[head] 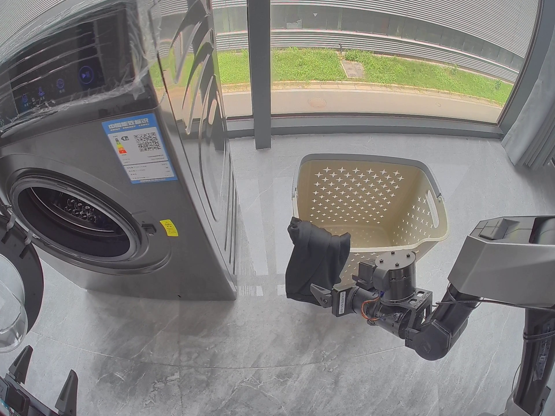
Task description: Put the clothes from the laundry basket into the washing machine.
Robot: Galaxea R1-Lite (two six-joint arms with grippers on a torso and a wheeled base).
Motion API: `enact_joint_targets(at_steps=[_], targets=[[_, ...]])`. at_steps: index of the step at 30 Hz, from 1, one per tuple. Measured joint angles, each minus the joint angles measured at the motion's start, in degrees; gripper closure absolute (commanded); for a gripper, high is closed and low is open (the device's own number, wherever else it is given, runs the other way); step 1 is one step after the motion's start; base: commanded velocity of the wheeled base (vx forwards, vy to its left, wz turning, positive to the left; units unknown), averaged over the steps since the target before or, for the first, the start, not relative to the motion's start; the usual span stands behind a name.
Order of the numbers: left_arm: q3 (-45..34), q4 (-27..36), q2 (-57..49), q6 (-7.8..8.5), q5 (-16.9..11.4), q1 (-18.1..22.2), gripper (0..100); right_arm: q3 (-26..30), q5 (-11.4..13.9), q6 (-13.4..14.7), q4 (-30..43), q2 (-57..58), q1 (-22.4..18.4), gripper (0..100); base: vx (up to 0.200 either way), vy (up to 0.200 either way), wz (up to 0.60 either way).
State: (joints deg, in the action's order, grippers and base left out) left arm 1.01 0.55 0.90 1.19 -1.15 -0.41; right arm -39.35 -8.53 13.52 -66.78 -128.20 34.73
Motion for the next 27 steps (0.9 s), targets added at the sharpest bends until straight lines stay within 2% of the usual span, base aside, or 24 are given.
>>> enact_joint_targets(at_steps=[6,12,21,27], targets=[[0.0,0.02,0.02,-0.02,0.0,0.0,0,0.2,0.0,0.02,-0.09,-0.09,0.05,0,0.0,0.0,0.0],[0.0,-0.01,0.0,-0.05,0.0,-0.02,0,-0.41,0.0,0.02,-0.3,-0.39,0.68,0,0.2,0.0,0.0],[0.0,-0.11,0.02,-0.07,0.02,0.01,0,-2.4,0.2,0.16,-0.28,-1.43,2.0,0,0.0,0.0,0.0],[0.0,-0.11,0.02,0.02,0.04,0.04,0,-2.73,0.2,0.27,-0.33,-1.77,2.76,0,0.0,0.167,0.0]])
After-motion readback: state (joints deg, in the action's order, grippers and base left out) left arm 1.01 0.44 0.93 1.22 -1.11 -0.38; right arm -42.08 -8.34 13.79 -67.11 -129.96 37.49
